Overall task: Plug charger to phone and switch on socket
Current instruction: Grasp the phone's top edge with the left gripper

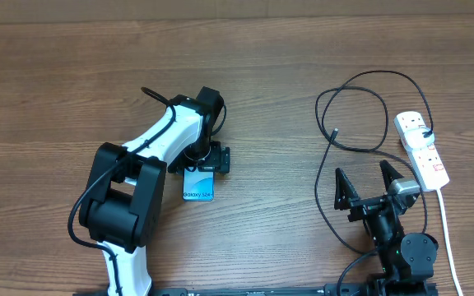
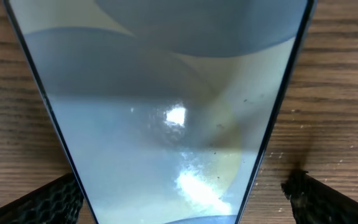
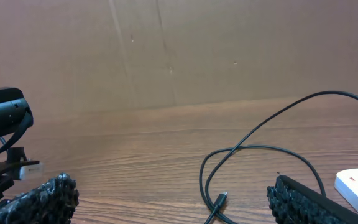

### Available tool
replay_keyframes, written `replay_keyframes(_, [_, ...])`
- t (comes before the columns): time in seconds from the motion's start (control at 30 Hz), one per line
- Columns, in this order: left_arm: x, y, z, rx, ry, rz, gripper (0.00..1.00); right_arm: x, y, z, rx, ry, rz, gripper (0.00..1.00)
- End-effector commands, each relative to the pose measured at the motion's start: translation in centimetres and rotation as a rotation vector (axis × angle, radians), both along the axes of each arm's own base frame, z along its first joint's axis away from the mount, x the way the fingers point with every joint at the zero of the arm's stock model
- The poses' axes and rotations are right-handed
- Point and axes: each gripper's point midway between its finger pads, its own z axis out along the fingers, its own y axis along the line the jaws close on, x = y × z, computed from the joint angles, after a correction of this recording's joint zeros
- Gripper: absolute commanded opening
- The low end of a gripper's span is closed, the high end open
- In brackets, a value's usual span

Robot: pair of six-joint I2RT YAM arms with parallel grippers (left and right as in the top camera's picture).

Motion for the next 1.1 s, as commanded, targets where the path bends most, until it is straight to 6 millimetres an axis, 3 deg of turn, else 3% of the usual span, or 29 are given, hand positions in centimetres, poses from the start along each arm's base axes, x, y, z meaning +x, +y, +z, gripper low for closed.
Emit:
replay_keyframes(0.0, [-0.02,1.85,-1.25,0.063,-0.008,0.001,1.00,0.02,0.02,-0.28,-0.008,-0.002,-0.001,1.00])
replay_keyframes(0.23, [-0.51,2.23,-2.17,0.064,-0.005,0.006,0.96,0.02,0.02,-0.28,-0.008,-0.002,-0.001,1.00])
replay_keyframes(0.8, [-0.05,2.46,-2.20,0.078,-0.026,0.005,0.65,0.02,0.02,-0.28,-0.008,-0.002,-0.001,1.00])
replay_keyframes(1.07, [0.04,2.36,-2.20,0.074,-0.029,0.009,0.64,0.02,0.02,-0.28,-0.008,-0.002,-0.001,1.00])
